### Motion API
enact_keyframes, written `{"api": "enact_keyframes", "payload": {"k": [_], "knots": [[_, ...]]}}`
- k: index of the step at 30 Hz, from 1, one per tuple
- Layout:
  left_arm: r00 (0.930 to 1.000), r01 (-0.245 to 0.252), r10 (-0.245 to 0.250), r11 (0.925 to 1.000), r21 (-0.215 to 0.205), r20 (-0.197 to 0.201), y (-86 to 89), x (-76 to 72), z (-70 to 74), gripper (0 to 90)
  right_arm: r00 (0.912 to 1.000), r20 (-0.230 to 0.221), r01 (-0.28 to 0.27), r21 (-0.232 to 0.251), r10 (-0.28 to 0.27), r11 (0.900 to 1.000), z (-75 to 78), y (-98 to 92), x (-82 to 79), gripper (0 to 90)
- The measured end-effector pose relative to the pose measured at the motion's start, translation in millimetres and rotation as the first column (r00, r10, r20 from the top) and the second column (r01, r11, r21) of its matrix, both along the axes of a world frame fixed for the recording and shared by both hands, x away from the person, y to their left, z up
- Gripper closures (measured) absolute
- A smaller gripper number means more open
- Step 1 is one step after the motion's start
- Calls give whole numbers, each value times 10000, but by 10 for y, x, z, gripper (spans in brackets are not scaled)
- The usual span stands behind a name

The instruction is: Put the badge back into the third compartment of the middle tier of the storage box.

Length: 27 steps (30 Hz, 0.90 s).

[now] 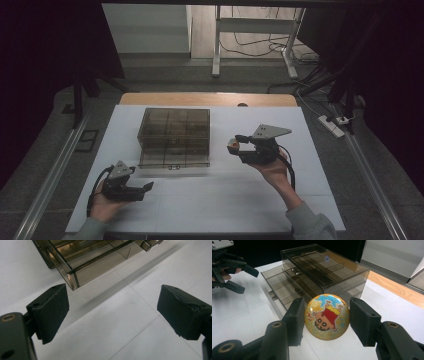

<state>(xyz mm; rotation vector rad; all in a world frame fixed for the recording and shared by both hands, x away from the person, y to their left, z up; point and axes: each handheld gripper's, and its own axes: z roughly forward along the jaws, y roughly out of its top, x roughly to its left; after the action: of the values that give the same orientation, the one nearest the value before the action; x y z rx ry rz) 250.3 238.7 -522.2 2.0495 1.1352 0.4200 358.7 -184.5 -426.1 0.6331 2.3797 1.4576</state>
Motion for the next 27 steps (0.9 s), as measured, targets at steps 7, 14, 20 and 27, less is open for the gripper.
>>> {"api": "enact_keyframes", "payload": {"k": [7, 14, 20, 27], "knots": [[10000, 2, -2, 10000, 16, -6, -1, 0, -2, 109, 9999, -20, -109, -21, 109, 9999, -10, 63, 13, 469], [10000, 3, -3, 10000, 19, 1, -1, 0, -2, 109, 9997, 0, -238, -92, 238, 9997, -21, 146, 23, 469], [10000, -1, 1, 10000, 19, 2, 1, 0, -1, 109, 9995, -5, -303, -97, 303, 9995, -32, 187, 29, 469], [10000, -2, 2, 10000, 22, 13, 0, -1, 0, 109, 9992, -38, -390, -148, 390, 9991, -40, 234, 40, 469]]}}
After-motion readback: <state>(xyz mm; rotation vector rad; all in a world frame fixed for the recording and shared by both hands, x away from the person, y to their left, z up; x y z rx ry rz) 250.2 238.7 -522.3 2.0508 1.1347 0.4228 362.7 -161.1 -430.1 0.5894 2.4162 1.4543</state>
